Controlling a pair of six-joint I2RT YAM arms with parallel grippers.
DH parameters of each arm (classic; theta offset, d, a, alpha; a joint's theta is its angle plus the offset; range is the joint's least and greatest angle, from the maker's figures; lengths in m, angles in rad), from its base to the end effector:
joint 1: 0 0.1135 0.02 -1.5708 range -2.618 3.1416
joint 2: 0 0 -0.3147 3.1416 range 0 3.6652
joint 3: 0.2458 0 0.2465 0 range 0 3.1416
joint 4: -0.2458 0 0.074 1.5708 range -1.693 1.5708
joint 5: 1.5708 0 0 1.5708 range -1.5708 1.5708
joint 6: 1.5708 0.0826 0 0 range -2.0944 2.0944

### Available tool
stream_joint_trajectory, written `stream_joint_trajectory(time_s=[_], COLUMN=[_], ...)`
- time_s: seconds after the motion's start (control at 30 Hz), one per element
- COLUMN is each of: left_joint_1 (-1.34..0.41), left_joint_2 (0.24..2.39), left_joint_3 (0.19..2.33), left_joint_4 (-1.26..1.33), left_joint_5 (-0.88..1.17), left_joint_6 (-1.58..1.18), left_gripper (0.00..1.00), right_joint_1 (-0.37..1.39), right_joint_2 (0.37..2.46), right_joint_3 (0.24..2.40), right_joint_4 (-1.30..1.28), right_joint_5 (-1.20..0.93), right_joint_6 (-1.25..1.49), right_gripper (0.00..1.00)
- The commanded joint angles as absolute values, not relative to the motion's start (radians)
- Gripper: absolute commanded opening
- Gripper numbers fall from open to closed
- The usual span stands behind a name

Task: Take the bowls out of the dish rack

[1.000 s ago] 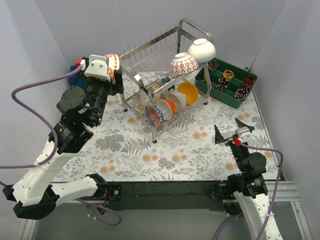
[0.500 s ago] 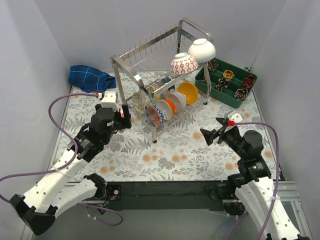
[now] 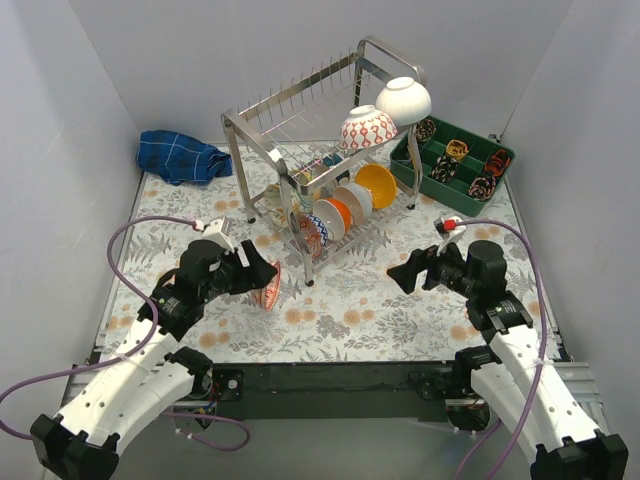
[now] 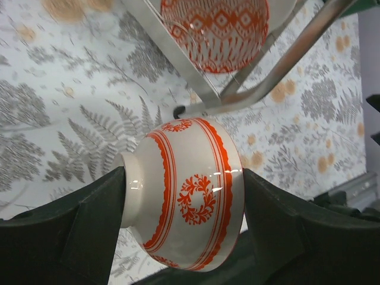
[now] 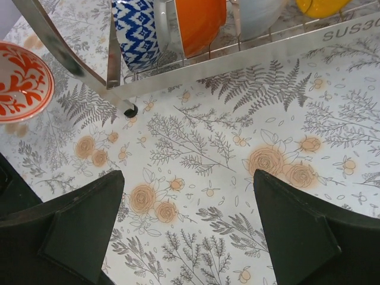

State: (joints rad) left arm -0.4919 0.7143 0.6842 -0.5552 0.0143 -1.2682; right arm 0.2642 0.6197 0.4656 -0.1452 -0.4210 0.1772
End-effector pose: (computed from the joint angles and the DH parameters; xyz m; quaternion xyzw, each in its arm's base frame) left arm 0.1348 -0.0736 0.2859 -0.3303 0.8168 -0.3686 0.2965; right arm 0.1379 0.0723 0.2748 -0.1582 0.7807 0.2912 0.5298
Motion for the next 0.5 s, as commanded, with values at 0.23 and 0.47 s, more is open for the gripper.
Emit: stream_joint_trajectory(time_s=[0.23,0.47], left_joint_1=[-0.485,-0.485], left_joint_2=[0.548,0.520], left_joint_3=[0.312,0.175], left_joint_4=[-0.076,0.159], left_joint_5=[0.457,0.462], left_joint_6=[-1.744,-1.865], left_gripper=[0.16,0.16], right_joint_1=[0.296,0.527], right_joint_2=[0.856,0.948], right_joint_3=[0.410,0.365], right_joint_4=[-0.009,0.184], right_joint_5=[-0.610,-0.450], right_joint_6=[0.394,0.459], right_gripper=[0.99,0.99])
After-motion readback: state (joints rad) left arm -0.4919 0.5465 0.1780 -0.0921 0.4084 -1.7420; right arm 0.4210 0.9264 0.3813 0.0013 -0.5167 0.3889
